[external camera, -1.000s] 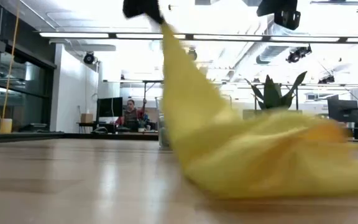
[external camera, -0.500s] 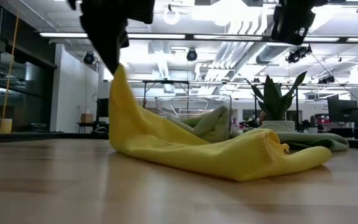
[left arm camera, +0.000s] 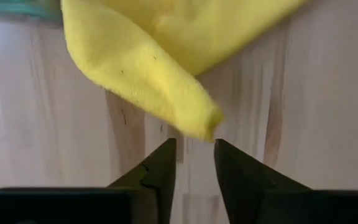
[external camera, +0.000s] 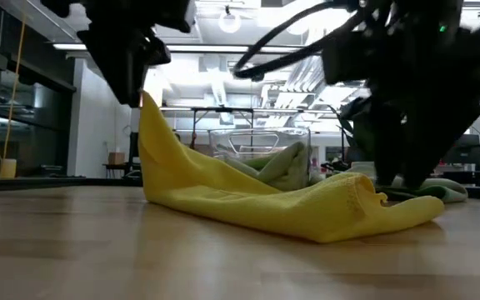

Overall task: Fold microfiber towels
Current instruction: Fold the yellow towel

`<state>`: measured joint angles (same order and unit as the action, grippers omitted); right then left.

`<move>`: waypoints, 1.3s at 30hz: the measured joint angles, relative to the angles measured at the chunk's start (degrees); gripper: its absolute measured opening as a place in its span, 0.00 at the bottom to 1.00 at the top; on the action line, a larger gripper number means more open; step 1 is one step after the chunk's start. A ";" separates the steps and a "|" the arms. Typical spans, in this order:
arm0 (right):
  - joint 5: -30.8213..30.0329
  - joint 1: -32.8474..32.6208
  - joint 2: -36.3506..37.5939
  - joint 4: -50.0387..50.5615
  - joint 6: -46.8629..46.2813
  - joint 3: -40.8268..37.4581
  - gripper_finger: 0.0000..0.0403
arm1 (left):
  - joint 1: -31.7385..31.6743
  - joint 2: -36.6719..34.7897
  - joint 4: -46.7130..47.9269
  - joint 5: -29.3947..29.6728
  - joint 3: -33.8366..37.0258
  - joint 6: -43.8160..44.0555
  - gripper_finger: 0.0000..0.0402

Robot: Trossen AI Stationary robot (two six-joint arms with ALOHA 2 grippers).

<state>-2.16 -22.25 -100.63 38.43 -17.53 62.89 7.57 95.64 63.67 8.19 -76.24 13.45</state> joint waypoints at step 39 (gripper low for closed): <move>-5.38 -3.30 8.65 -9.32 -3.05 0.13 0.00 | 8.05 8.11 -53.41 4.90 5.66 -3.99 0.39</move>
<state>-7.55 -25.55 -91.98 29.11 -20.59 63.02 15.62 103.75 10.26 13.09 -70.58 9.46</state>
